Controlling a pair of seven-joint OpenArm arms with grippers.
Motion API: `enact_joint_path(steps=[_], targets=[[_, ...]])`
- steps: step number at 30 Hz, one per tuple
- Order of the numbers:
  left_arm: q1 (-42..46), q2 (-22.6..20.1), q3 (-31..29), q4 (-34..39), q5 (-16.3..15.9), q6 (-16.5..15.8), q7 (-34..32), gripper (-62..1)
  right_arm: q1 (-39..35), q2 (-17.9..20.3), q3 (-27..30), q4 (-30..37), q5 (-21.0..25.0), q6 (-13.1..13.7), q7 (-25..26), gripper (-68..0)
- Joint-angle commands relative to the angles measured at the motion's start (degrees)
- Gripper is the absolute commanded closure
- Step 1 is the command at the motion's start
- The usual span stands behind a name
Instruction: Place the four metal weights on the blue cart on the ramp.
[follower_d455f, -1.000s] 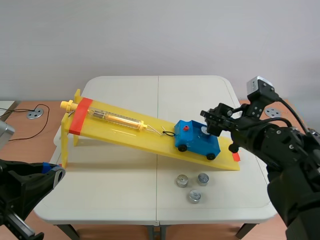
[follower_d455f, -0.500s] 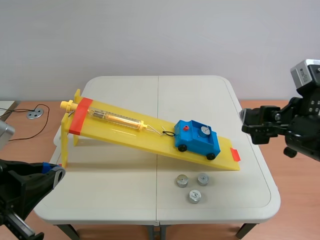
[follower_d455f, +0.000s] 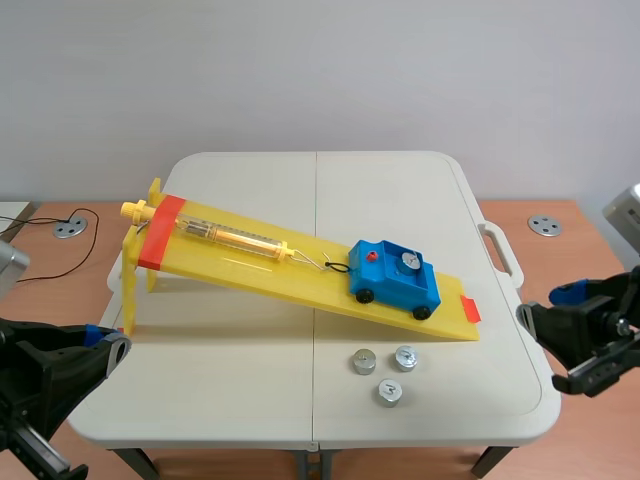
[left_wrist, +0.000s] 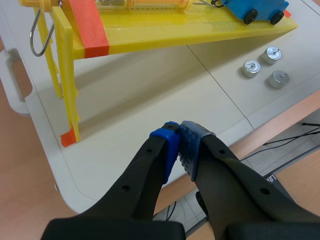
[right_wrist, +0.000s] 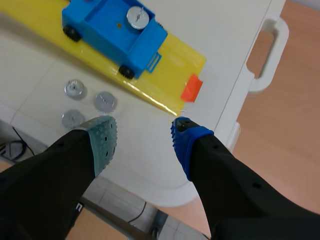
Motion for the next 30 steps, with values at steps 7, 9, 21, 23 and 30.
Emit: enact_joint_path(steps=[7,9,21,23,30], targets=[[-1.1,0.3,-0.9,3.8,-4.2,-1.4,-5.3,-3.8,4.6,2.6,-9.1,3.3,-5.2,1.4,8.4,-26.3],[-1.1,0.3,-0.9,3.8,-4.2,-1.4,-5.3,-3.8,5.9,2.1,-12.2,2.0,-8.1,-0.4,9.1,-26.3],[-1.1,0.3,-0.9,3.8,-4.2,-1.4,-5.3,-3.8,14.6,-4.4,-21.0,-9.9,-15.8,-4.1,12.6,-25.9],[-1.1,0.3,-0.9,3.8,-4.2,-1.4,-5.3,-3.8,15.8,-5.2,-22.4,-12.2,-17.3,-5.2,13.6,-25.9],[-1.1,0.3,-0.9,3.8,-4.2,-1.4,-5.3,-3.8,18.7,-7.7,-26.0,-18.1,-20.4,-8.0,15.1,-25.9]])
